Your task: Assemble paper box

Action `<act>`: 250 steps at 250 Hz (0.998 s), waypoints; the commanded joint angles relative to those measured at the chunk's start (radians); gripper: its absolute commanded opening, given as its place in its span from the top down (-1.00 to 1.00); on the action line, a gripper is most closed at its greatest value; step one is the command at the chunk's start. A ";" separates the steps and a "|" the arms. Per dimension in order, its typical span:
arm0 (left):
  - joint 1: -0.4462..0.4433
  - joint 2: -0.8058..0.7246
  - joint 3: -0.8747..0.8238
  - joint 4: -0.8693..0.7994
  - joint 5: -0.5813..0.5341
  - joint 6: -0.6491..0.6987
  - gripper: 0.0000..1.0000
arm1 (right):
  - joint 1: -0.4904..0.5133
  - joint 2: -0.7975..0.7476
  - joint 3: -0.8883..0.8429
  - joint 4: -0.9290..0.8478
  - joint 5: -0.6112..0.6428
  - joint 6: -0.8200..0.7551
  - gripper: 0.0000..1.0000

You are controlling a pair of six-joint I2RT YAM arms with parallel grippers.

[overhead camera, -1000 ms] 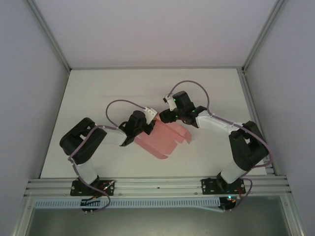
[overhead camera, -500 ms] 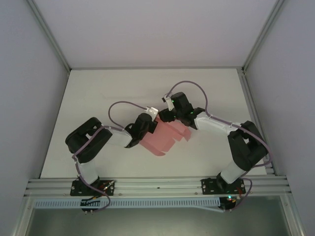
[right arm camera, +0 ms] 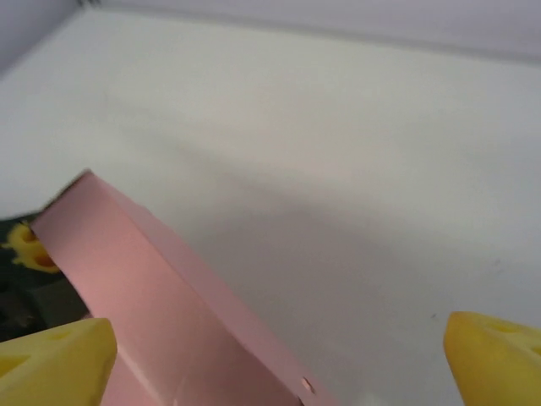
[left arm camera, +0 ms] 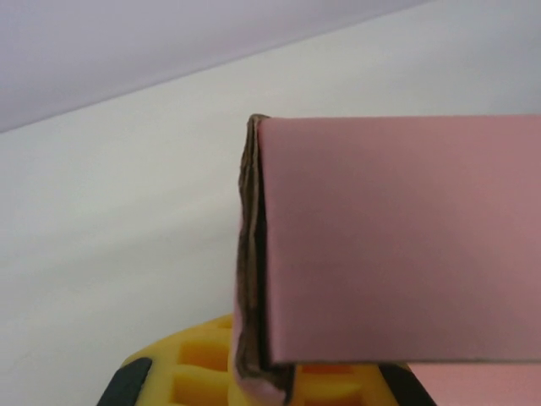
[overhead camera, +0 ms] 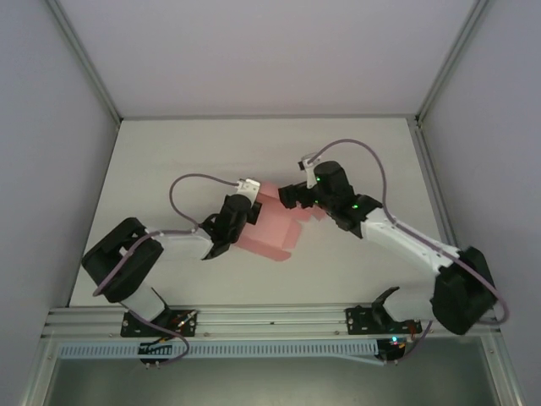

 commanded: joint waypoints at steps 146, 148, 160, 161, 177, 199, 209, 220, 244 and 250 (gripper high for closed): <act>0.074 -0.274 -0.080 -0.066 0.207 -0.148 1.00 | -0.018 -0.066 -0.120 0.151 0.019 0.090 -1.00; 0.073 -0.272 -0.080 -0.066 0.209 -0.148 1.00 | -0.018 -0.062 -0.117 0.152 0.017 0.089 -1.00; 0.075 -0.264 -0.077 -0.066 0.216 -0.148 1.00 | -0.018 -0.038 -0.100 0.160 0.002 0.088 -0.99; 0.075 -0.263 -0.077 -0.066 0.218 -0.146 1.00 | -0.018 -0.036 -0.099 0.161 0.001 0.090 -0.99; 0.073 -0.255 -0.072 -0.061 0.257 -0.141 1.00 | -0.018 -0.006 -0.086 0.179 -0.031 0.088 -1.00; 0.073 -0.245 -0.072 -0.038 0.303 -0.151 1.00 | -0.018 0.027 -0.082 0.220 -0.093 0.089 -1.00; 0.073 -0.240 -0.073 -0.027 0.305 -0.162 1.00 | -0.017 0.035 -0.085 0.242 -0.117 0.095 -1.00; 0.074 -0.231 -0.075 -0.021 0.305 -0.171 1.00 | -0.017 0.037 -0.093 0.263 -0.128 0.106 -0.99; 0.080 -0.220 -0.061 -0.044 0.273 -0.196 1.00 | -0.019 0.008 -0.122 0.264 -0.094 0.123 -1.00; 0.085 -0.221 -0.057 -0.052 0.265 -0.205 1.00 | -0.018 -0.006 -0.131 0.256 -0.077 0.125 -1.00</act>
